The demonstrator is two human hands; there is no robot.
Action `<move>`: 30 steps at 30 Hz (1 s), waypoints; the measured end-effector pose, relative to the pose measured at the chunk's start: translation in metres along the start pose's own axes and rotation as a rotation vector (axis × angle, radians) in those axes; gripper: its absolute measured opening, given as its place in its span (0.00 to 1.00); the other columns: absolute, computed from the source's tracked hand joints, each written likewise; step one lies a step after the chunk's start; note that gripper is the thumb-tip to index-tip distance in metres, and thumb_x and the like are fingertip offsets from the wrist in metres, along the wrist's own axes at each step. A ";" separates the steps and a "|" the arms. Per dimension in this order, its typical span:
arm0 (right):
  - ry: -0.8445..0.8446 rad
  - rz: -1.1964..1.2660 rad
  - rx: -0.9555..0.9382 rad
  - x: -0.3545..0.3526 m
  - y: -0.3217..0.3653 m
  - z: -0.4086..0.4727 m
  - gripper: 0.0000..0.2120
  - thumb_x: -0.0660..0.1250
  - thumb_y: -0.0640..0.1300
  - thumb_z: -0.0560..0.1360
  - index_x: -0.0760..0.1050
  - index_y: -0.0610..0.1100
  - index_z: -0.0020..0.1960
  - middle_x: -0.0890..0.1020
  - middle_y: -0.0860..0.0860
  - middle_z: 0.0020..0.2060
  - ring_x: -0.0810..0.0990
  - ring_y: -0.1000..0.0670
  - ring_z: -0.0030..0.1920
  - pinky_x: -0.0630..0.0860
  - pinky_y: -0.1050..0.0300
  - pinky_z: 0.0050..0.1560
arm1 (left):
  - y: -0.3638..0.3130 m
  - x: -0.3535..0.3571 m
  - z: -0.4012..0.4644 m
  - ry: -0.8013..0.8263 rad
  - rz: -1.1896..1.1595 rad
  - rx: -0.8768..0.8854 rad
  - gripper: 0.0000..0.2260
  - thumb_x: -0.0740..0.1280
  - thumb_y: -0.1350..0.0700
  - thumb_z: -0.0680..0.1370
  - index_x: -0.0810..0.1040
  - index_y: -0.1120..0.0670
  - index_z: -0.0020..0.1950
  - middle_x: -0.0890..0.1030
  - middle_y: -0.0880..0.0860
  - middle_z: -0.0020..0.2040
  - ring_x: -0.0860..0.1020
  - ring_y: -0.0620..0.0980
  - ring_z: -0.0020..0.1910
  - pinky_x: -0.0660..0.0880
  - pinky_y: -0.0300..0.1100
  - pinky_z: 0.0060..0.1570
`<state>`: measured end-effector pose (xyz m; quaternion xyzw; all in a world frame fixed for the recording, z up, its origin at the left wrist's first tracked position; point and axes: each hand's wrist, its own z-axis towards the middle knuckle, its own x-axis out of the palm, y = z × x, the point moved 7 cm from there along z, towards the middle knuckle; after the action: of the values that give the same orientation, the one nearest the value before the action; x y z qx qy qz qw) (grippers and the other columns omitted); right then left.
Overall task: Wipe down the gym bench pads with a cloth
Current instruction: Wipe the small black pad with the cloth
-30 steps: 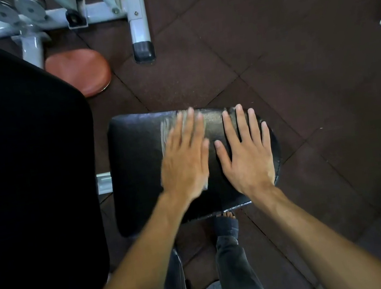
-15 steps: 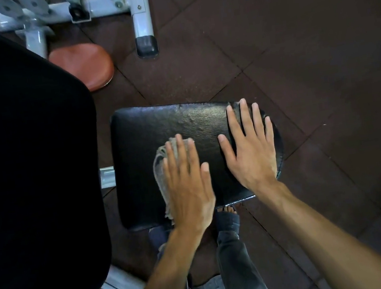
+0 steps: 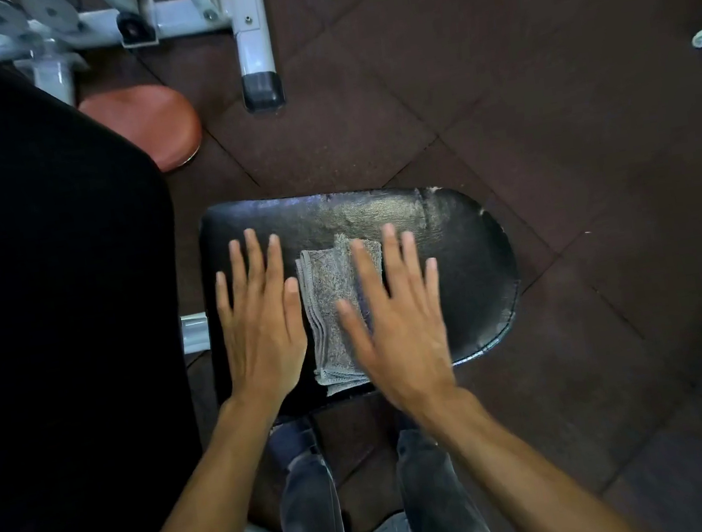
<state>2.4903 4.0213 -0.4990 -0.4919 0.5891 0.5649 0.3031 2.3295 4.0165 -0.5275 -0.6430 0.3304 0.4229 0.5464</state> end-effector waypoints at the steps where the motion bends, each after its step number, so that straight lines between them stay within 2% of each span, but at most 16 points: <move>1: 0.002 -0.025 -0.003 0.007 0.012 0.002 0.30 0.51 0.57 0.83 0.47 0.48 0.81 0.44 0.43 0.80 0.39 0.43 0.80 0.41 0.40 0.78 | -0.001 0.001 0.002 0.001 0.051 0.018 0.24 0.46 0.50 0.85 0.57 0.55 0.81 0.54 0.55 0.82 0.51 0.52 0.81 0.50 0.54 0.79; 6: -0.017 -0.157 0.069 0.035 0.028 0.005 0.30 0.52 0.55 0.82 0.50 0.45 0.80 0.47 0.42 0.80 0.44 0.40 0.80 0.48 0.37 0.78 | 0.001 0.005 0.002 -0.001 0.141 0.019 0.24 0.45 0.50 0.85 0.56 0.56 0.81 0.53 0.54 0.82 0.51 0.51 0.81 0.51 0.53 0.79; 11: -0.013 -0.281 -0.002 0.030 0.006 -0.015 0.32 0.51 0.56 0.82 0.49 0.43 0.80 0.50 0.41 0.80 0.49 0.40 0.80 0.53 0.37 0.77 | 0.000 0.005 0.000 0.007 0.160 0.029 0.24 0.47 0.51 0.85 0.55 0.55 0.81 0.52 0.54 0.82 0.50 0.51 0.82 0.51 0.54 0.79; 15: -0.016 -0.269 0.198 0.000 -0.052 -0.004 0.32 0.49 0.54 0.81 0.47 0.41 0.80 0.48 0.40 0.80 0.46 0.40 0.80 0.50 0.37 0.77 | -0.001 0.005 -0.001 0.025 0.171 0.013 0.25 0.46 0.48 0.85 0.54 0.54 0.81 0.51 0.53 0.82 0.49 0.51 0.82 0.50 0.54 0.80; 18: -0.056 -0.200 0.297 -0.022 -0.077 0.043 0.30 0.50 0.50 0.81 0.48 0.40 0.80 0.48 0.40 0.80 0.45 0.38 0.79 0.50 0.36 0.77 | -0.003 0.006 0.001 0.027 0.211 -0.001 0.26 0.46 0.46 0.85 0.54 0.55 0.81 0.51 0.54 0.82 0.50 0.52 0.82 0.50 0.54 0.80; 20: -0.071 -0.155 0.272 -0.024 -0.061 0.078 0.30 0.49 0.53 0.82 0.51 0.42 0.80 0.50 0.41 0.80 0.45 0.37 0.79 0.49 0.35 0.77 | -0.002 0.007 0.002 0.037 0.236 -0.012 0.27 0.46 0.45 0.85 0.54 0.56 0.81 0.51 0.55 0.82 0.49 0.53 0.82 0.49 0.54 0.80; 23: -0.044 -0.182 0.101 -0.005 -0.014 0.076 0.33 0.47 0.62 0.81 0.52 0.43 0.80 0.53 0.41 0.80 0.48 0.38 0.79 0.48 0.38 0.78 | -0.002 0.007 0.000 0.039 0.262 0.008 0.27 0.44 0.45 0.85 0.53 0.55 0.81 0.51 0.55 0.82 0.50 0.53 0.82 0.50 0.54 0.79; 27: 0.056 -0.240 -0.085 0.009 -0.014 0.004 0.31 0.53 0.55 0.82 0.47 0.45 0.81 0.48 0.45 0.81 0.44 0.43 0.80 0.50 0.40 0.78 | -0.001 0.006 -0.001 0.040 0.249 0.023 0.26 0.45 0.45 0.85 0.53 0.55 0.81 0.51 0.54 0.82 0.50 0.52 0.82 0.51 0.55 0.79; 30: 0.070 -0.306 -0.050 -0.008 -0.058 -0.014 0.30 0.52 0.52 0.82 0.47 0.47 0.81 0.48 0.47 0.81 0.46 0.43 0.80 0.52 0.36 0.77 | -0.002 0.006 0.000 0.048 0.248 0.012 0.27 0.45 0.45 0.85 0.53 0.55 0.81 0.51 0.54 0.82 0.50 0.53 0.82 0.51 0.55 0.79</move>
<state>2.5488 4.0169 -0.5107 -0.6026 0.5032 0.5093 0.3526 2.3338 4.0169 -0.5319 -0.6039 0.4227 0.4697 0.4857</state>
